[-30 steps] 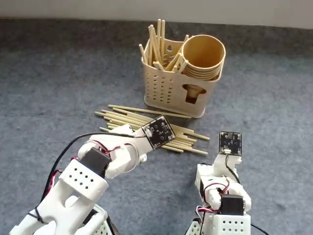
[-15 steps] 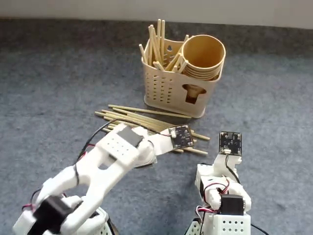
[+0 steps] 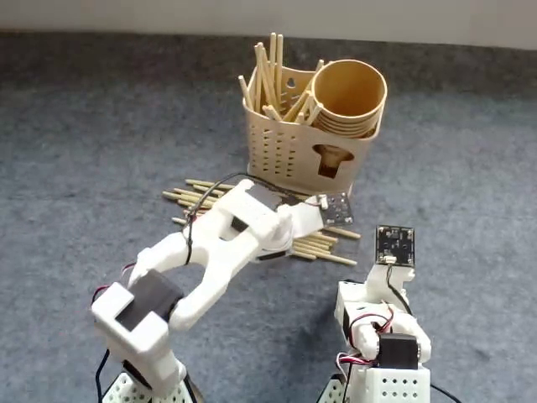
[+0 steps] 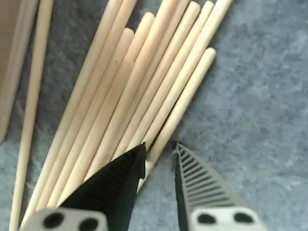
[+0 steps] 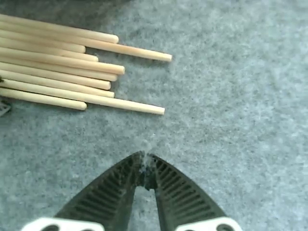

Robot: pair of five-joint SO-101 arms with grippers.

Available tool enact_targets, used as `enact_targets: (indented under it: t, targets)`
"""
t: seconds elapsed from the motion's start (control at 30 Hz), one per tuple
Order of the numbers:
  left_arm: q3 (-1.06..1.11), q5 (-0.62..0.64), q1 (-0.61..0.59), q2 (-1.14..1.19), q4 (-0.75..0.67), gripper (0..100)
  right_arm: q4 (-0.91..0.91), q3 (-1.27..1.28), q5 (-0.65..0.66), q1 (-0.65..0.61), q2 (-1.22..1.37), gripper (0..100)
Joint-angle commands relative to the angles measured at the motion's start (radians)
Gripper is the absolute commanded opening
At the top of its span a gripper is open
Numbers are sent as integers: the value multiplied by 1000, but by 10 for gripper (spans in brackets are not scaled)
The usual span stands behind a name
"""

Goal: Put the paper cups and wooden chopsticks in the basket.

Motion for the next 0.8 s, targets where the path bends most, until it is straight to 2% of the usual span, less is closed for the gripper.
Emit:
enact_targets:
  t: [0.0, 0.1, 0.33, 0.5, 0.77]
  targets:
    - [-148, -8, -42, 82, 5, 107, 8, 140, 0, 10, -15, 5]
    - [-203, -9, -61, 154, 17, 106, 8, 140, 0, 10, -15, 5]
    - [-346, -37, -53, 257, 178, 104, 8, 140, 0, 10, -15, 5]
    - [-358, -60, -53, 272, 213, 34, 8, 140, 0, 10, -15, 5]
    - [-351, -57, -51, 269, 262, 5, 8, 140, 0, 10, -15, 5]
